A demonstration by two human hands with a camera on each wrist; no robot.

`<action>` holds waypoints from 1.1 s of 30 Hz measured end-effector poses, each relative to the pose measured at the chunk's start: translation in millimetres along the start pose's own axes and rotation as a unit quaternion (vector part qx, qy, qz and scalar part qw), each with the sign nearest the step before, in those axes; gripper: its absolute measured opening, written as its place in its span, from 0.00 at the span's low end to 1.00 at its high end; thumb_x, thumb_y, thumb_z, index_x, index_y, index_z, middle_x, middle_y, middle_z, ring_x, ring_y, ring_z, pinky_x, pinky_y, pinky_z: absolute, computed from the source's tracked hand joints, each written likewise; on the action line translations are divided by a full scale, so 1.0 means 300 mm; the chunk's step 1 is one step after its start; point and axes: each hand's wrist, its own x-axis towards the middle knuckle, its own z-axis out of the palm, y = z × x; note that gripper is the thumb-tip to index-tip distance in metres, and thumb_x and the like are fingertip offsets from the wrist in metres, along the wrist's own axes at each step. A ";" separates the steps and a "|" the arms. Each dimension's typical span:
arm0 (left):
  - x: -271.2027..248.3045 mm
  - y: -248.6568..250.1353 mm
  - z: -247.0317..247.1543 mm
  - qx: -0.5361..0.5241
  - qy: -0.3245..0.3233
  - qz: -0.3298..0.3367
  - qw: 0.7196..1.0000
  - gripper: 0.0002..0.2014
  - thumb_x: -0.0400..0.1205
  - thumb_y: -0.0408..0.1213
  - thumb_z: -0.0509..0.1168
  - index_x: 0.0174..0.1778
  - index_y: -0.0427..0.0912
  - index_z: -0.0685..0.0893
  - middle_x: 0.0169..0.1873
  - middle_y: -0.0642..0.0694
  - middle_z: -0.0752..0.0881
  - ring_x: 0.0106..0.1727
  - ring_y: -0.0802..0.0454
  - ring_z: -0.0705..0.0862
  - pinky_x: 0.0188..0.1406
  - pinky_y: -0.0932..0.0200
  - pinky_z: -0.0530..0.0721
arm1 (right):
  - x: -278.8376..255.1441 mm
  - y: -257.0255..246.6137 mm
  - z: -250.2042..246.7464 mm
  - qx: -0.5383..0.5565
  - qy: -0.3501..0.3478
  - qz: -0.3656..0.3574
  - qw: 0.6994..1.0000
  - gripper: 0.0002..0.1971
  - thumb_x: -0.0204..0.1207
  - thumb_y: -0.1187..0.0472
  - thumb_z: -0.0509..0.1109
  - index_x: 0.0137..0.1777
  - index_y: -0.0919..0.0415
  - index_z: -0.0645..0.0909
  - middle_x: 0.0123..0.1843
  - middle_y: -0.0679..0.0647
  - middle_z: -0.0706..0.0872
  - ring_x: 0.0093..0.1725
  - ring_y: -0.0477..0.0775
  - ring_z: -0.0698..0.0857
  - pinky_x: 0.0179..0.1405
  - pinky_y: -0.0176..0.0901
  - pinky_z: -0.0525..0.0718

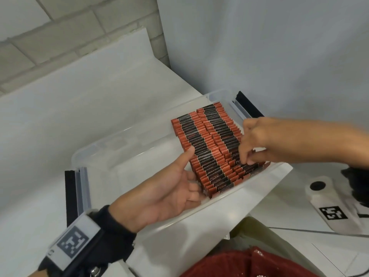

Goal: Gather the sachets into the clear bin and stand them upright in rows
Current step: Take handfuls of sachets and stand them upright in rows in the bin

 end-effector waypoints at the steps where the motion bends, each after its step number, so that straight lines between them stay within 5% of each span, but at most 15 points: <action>1: 0.002 0.000 -0.002 -0.003 0.003 0.004 1.000 0.38 0.81 0.68 0.48 0.63 0.35 0.82 0.56 0.38 0.87 0.56 0.46 0.85 0.73 0.51 0.73 | -0.003 -0.006 -0.005 0.003 0.006 0.006 1.000 0.05 0.77 0.54 0.71 0.49 0.42 0.87 0.45 0.29 0.78 0.54 0.35 0.74 0.51 0.37 0.77; 6: 0.007 -0.007 0.002 -0.024 -0.009 0.022 0.999 0.36 0.82 0.66 0.48 0.61 0.35 0.82 0.49 0.38 0.90 0.48 0.49 0.89 0.63 0.56 0.79 | -0.023 -0.062 0.016 0.010 -0.011 0.014 1.000 0.25 0.78 0.44 0.49 0.66 0.48 0.80 0.61 0.40 0.84 0.59 0.40 0.82 0.62 0.40 0.81; 9: 0.008 -0.012 -0.007 -0.034 0.017 0.031 0.999 0.32 0.81 0.66 0.51 0.47 0.37 0.83 0.36 0.41 0.88 0.38 0.51 0.85 0.50 0.58 0.78 | -0.030 -0.081 0.029 0.011 -0.007 0.020 1.000 0.30 0.76 0.40 0.43 0.69 0.46 0.78 0.69 0.41 0.81 0.66 0.40 0.79 0.68 0.42 0.78; 11: 0.006 -0.013 -0.011 -0.041 0.016 0.027 0.999 0.33 0.81 0.66 0.52 0.42 0.37 0.84 0.36 0.40 0.86 0.41 0.48 0.82 0.47 0.58 0.78 | -0.036 -0.118 0.026 0.013 -0.028 0.011 0.999 0.33 0.75 0.34 0.39 0.79 0.37 0.63 0.82 0.33 0.58 0.79 0.27 0.56 0.81 0.31 0.54; 12: 0.002 -0.012 -0.006 -0.036 0.005 0.025 0.999 0.34 0.81 0.67 0.51 0.43 0.37 0.86 0.39 0.39 0.88 0.42 0.48 0.84 0.48 0.59 0.79 | -0.037 -0.136 0.037 0.011 -0.060 -0.003 0.998 0.34 0.74 0.32 0.37 0.81 0.35 0.53 0.79 0.27 0.47 0.76 0.19 0.42 0.76 0.20 0.40; 15: 0.007 -0.016 -0.002 -0.018 -0.011 0.014 1.000 0.37 0.81 0.68 0.48 0.53 0.35 0.85 0.45 0.37 0.89 0.46 0.46 0.87 0.55 0.58 0.80 | -0.042 -0.158 0.069 0.045 -0.120 -0.030 0.991 0.31 0.75 0.29 0.39 0.78 0.32 0.49 0.73 0.20 0.45 0.64 0.08 0.32 0.63 0.10 0.30; 18: 0.004 -0.013 -0.005 -0.011 -0.003 0.004 1.000 0.37 0.80 0.70 0.47 0.49 0.38 0.85 0.49 0.37 0.86 0.53 0.44 0.81 0.58 0.59 0.74 | -0.061 -0.134 0.053 0.091 -0.047 -0.037 0.994 0.32 0.74 0.24 0.38 0.73 0.28 0.68 0.74 0.20 0.61 0.72 0.13 0.52 0.77 0.20 0.50; 21: 0.004 -0.010 -0.002 0.010 -0.012 -0.011 1.000 0.40 0.80 0.70 0.43 0.57 0.38 0.85 0.48 0.39 0.90 0.47 0.49 0.89 0.48 0.61 0.82 | -0.058 -0.112 0.069 0.119 -0.048 -0.056 0.990 0.43 0.74 0.22 0.38 0.61 0.49 0.84 0.62 0.44 0.87 0.60 0.39 0.84 0.63 0.37 0.80; 24: 0.002 -0.001 0.002 0.027 -0.007 -0.008 1.000 0.42 0.80 0.72 0.42 0.61 0.39 0.83 0.50 0.40 0.89 0.51 0.50 0.87 0.54 0.60 0.80 | -0.041 -0.122 0.078 0.116 -0.066 -0.059 0.989 0.41 0.77 0.24 0.41 0.50 0.55 0.85 0.47 0.50 0.88 0.45 0.46 0.87 0.50 0.42 0.84; 26: 0.004 0.000 -0.004 0.022 0.035 0.007 0.999 0.40 0.79 0.72 0.44 0.66 0.40 0.79 0.52 0.39 0.88 0.58 0.49 0.84 0.62 0.59 0.77 | -0.037 -0.132 0.052 0.149 -0.035 -0.054 0.987 0.35 0.78 0.26 0.43 0.51 0.50 0.85 0.48 0.45 0.87 0.47 0.43 0.85 0.50 0.39 0.83; 27: 0.007 -0.003 -0.006 0.014 0.051 0.012 0.999 0.42 0.79 0.72 0.45 0.72 0.39 0.73 0.57 0.36 0.87 0.63 0.47 0.82 0.67 0.58 0.74 | -0.036 -0.137 0.038 0.157 -0.025 -0.045 0.986 0.33 0.77 0.27 0.43 0.59 0.44 0.83 0.58 0.38 0.85 0.57 0.37 0.82 0.59 0.34 0.80; 29: 0.010 -0.007 0.007 -0.005 0.050 0.025 0.998 0.42 0.78 0.73 0.46 0.71 0.39 0.75 0.53 0.39 0.88 0.59 0.49 0.82 0.64 0.59 0.73 | -0.028 -0.155 0.025 0.113 -0.043 -0.014 0.993 0.38 0.70 0.25 0.40 0.80 0.34 0.61 0.80 0.26 0.58 0.78 0.25 0.56 0.78 0.24 0.52; 31: 0.014 -0.010 0.027 -0.004 0.040 0.024 0.999 0.43 0.79 0.72 0.44 0.67 0.37 0.80 0.55 0.43 0.87 0.56 0.50 0.84 0.63 0.61 0.76 | -0.008 -0.177 0.045 0.053 -0.087 0.002 0.995 0.44 0.66 0.25 0.37 0.83 0.40 0.38 0.80 0.31 0.36 0.78 0.28 0.32 0.71 0.22 0.31; 33: 0.017 -0.011 0.029 0.009 0.038 0.020 0.999 0.44 0.80 0.72 0.42 0.68 0.36 0.80 0.63 0.40 0.86 0.66 0.47 0.83 0.73 0.55 0.73 | 0.009 -0.183 0.080 0.009 -0.115 0.008 0.993 0.45 0.66 0.24 0.36 0.80 0.44 0.31 0.79 0.36 0.29 0.75 0.31 0.27 0.66 0.24 0.25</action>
